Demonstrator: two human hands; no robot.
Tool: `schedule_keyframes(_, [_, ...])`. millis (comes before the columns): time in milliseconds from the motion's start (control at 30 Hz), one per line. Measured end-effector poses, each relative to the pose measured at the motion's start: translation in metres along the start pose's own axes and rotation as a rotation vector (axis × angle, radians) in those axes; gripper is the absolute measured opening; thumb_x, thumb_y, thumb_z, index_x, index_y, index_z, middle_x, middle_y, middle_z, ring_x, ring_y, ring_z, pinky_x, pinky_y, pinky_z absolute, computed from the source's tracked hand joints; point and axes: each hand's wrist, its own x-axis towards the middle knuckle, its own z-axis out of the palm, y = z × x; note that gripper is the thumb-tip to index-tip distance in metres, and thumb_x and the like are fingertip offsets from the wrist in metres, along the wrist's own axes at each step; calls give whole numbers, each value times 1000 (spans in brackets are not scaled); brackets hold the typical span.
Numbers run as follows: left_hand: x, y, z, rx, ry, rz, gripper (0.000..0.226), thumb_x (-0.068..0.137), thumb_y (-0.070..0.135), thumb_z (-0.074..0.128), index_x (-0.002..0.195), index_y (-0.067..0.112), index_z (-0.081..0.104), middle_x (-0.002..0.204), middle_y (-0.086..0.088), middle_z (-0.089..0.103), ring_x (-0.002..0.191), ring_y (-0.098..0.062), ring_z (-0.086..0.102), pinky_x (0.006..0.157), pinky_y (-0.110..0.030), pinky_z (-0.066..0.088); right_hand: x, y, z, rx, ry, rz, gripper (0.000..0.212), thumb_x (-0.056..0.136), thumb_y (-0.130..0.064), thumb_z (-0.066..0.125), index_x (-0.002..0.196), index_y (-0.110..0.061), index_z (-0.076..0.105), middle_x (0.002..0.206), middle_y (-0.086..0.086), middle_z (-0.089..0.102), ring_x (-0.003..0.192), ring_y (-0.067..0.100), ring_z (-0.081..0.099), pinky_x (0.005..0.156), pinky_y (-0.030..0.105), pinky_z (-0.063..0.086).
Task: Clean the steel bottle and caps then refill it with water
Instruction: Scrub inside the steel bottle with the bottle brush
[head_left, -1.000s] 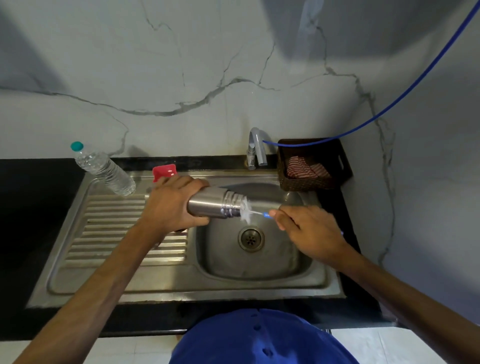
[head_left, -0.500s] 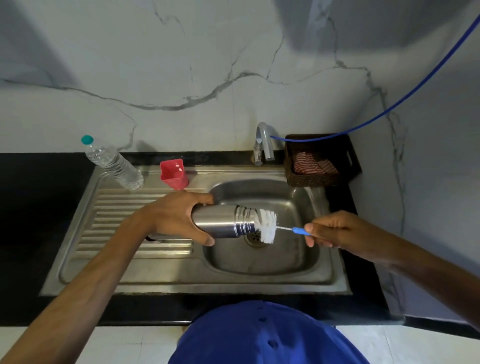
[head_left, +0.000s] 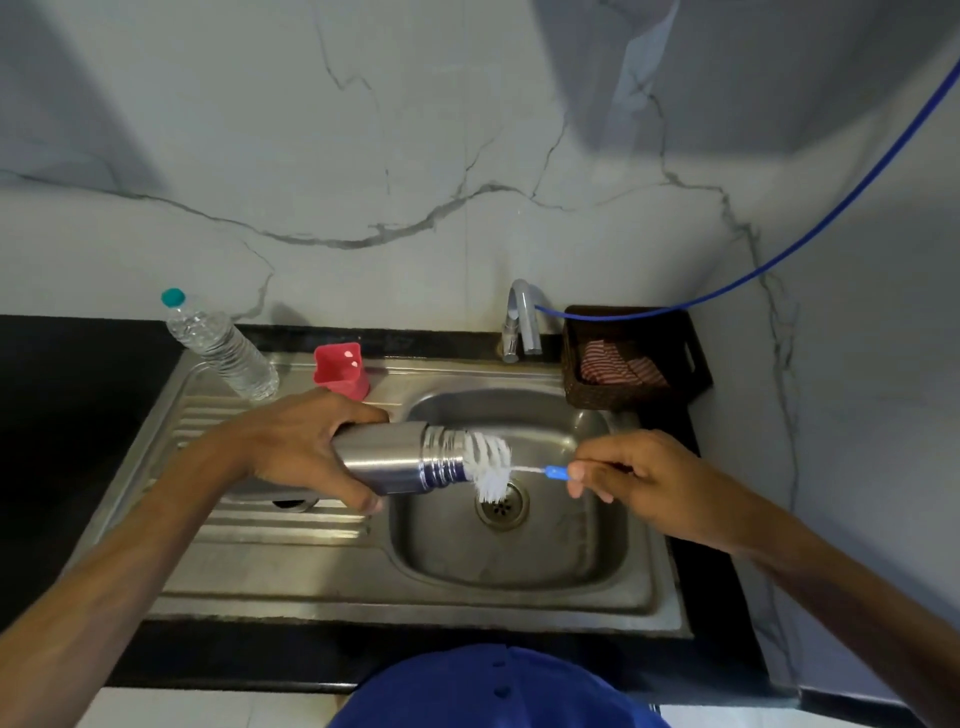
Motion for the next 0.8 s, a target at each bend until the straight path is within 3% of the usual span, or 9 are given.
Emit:
schedule_keyframes(100, [3, 1, -8, 120, -41, -19, 60, 54, 70, 86, 104, 43, 66, 94, 15, 71, 82, -3, 68, 76, -40, 61, 1, 3, 8, 17, -72, 85, 23, 101, -28, 61, 82, -25, 74, 65, -3, 58, 60, 7, 53, 62, 25, 41])
schedule_keyframes(267, [22, 26, -3, 218, -46, 29, 59, 54, 71, 80, 101, 40, 65, 89, 16, 68, 81, -1, 64, 72, -31, 59, 20, -7, 43, -175, 4, 82, 22, 101, -26, 60, 84, -20, 73, 58, -14, 54, 60, -4, 55, 61, 10, 38])
schedule_keyframes(333, [28, 26, 6, 155, -39, 37, 58, 58, 67, 83, 105, 39, 64, 92, 16, 68, 83, -2, 65, 72, -28, 59, 26, -9, 50, -265, 79, 36, 20, 101, -27, 58, 86, -20, 69, 64, -14, 55, 66, -4, 56, 62, 9, 37])
schedule_keyframes(400, [30, 19, 15, 124, 13, 49, 61, 62, 66, 85, 113, 41, 62, 97, 19, 69, 84, 1, 65, 73, -26, 58, 25, -5, 53, -301, 110, 35, 20, 101, -34, 54, 88, -24, 66, 72, -12, 60, 69, 2, 56, 67, 20, 45])
schedule_keyframes(500, [30, 1, 38, 324, 331, 118, 76, 63, 70, 80, 130, 43, 56, 114, 20, 67, 96, -2, 64, 82, -31, 56, 18, -2, 54, -225, 47, 186, 18, 100, -35, 59, 87, -26, 66, 67, -12, 57, 63, 4, 53, 61, 29, 48])
schedule_keyframes(600, [37, -12, 68, 503, 665, 197, 82, 59, 40, 92, 131, 26, 55, 120, 2, 69, 106, -20, 64, 95, -42, 50, 12, -8, 51, 306, -83, 406, 19, 101, -25, 60, 86, -17, 68, 64, -8, 51, 48, 3, 40, 43, 19, 31])
schedule_keyframes(667, [41, -15, 83, 459, 761, 215, 78, 55, 25, 92, 123, 22, 54, 114, -2, 70, 103, -25, 64, 96, -41, 44, 8, -7, 49, 515, -203, 523, 21, 103, -24, 56, 86, -17, 66, 64, -6, 44, 46, 4, 30, 41, 20, 20])
schedule_keyframes(733, [44, -16, 90, 394, 690, 210, 76, 55, 30, 90, 121, 25, 54, 111, 0, 70, 99, -26, 67, 92, -40, 47, 10, -4, 50, 390, -226, 489, 24, 103, -23, 55, 81, -20, 63, 63, -8, 45, 46, 4, 34, 44, 20, 23])
schedule_keyframes(800, [45, -22, 88, 367, 492, 140, 77, 59, 49, 86, 127, 32, 54, 111, 4, 70, 96, -22, 69, 83, -36, 55, 14, 1, 46, 38, -131, 334, 22, 101, -24, 58, 80, -21, 66, 63, -11, 52, 53, 1, 46, 53, 18, 33])
